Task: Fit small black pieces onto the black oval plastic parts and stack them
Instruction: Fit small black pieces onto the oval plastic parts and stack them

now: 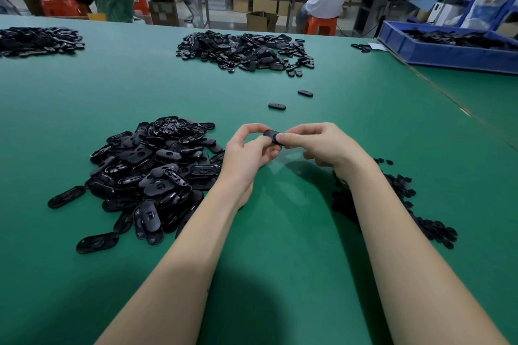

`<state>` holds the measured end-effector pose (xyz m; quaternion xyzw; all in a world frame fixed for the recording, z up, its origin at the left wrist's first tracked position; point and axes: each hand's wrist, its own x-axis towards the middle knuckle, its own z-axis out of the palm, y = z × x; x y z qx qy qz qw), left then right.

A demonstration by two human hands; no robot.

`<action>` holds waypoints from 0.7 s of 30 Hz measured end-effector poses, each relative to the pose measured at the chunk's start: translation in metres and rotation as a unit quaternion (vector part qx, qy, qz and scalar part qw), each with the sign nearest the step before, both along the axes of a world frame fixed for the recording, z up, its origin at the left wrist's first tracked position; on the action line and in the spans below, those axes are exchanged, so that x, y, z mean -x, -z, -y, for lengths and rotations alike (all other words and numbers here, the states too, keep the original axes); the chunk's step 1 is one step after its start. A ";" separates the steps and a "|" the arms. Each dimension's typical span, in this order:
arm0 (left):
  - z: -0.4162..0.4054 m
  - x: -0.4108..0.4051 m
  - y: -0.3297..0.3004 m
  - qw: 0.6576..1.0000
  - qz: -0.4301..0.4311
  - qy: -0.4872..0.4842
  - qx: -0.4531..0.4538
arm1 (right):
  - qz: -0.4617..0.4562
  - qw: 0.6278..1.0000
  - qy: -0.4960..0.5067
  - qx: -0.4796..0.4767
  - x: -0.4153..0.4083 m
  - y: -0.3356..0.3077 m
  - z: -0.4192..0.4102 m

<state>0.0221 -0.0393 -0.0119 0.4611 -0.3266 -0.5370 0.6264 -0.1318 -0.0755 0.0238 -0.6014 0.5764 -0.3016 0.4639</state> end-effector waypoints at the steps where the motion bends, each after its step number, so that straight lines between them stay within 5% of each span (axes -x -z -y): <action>1: -0.001 -0.001 -0.001 1.000 -0.022 0.008 -0.001 | 0.011 1.000 -0.009 -0.013 0.000 0.001 0.000; 21: -0.006 0.000 -0.002 0.999 0.017 0.039 0.011 | -0.005 0.998 -0.055 -0.001 0.009 -0.005 0.003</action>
